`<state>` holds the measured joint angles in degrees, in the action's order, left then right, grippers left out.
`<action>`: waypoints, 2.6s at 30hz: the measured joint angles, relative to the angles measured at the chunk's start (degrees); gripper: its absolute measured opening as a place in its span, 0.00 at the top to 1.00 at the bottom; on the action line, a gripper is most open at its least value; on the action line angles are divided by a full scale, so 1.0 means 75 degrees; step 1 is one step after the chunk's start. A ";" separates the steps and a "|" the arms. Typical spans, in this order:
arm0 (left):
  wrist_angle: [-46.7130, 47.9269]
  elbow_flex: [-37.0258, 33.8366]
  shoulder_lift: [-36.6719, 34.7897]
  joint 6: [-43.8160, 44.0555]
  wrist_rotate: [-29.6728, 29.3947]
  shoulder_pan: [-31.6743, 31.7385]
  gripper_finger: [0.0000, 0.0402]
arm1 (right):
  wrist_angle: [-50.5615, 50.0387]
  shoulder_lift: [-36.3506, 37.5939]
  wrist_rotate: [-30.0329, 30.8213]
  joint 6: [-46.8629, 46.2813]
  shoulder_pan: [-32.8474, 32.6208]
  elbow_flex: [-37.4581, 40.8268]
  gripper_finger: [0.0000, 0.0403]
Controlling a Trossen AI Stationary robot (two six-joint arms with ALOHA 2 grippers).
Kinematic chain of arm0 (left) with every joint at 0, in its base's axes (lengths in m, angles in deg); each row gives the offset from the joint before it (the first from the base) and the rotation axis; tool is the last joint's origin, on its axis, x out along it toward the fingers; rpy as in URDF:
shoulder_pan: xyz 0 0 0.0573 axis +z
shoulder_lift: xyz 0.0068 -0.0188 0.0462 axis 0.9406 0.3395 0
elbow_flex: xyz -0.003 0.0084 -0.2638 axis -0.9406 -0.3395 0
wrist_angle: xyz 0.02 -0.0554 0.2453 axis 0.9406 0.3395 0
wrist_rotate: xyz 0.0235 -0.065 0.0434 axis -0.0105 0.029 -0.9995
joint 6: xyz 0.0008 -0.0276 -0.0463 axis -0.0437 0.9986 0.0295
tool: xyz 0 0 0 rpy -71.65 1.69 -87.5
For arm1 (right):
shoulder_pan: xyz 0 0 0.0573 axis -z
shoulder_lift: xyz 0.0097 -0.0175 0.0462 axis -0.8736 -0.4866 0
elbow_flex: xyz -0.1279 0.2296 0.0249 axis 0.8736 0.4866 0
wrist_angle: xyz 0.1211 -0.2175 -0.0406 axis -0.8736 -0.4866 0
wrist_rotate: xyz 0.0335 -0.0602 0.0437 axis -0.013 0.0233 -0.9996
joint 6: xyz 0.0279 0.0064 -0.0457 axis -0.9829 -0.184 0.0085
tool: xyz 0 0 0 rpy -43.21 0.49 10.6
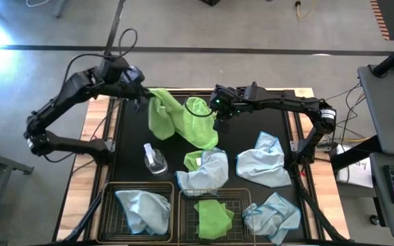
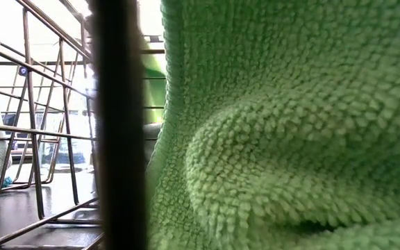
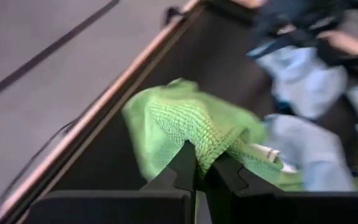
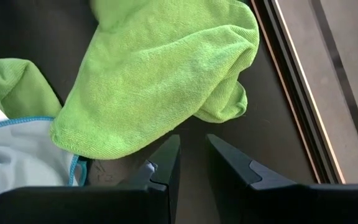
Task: Sort microfiber towel by color & place in baskets
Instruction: Put the green microfiber cloth into the right wire basket
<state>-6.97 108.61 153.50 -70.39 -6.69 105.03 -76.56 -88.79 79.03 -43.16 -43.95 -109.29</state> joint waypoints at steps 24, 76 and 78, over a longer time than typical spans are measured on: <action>-0.1230 0.3365 0.2514 0.0603 0.0463 -0.5066 1.00 | -0.0019 0.0003 0.0003 0.0005 0.0000 -0.0091 0.83; 0.0292 0.6878 0.5386 0.0750 -0.1137 -0.8684 0.99 | 0.0459 0.0009 -0.0003 -0.0809 0.0000 -0.0099 0.83; 0.0513 0.6878 0.5381 0.0839 -0.1304 -0.8679 0.98 | 0.0456 0.0009 -0.0004 -0.0897 0.0000 -0.0099 0.83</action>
<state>-3.12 160.20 193.86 -64.10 -16.47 39.94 -73.14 -88.73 79.00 -49.89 -43.95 -110.03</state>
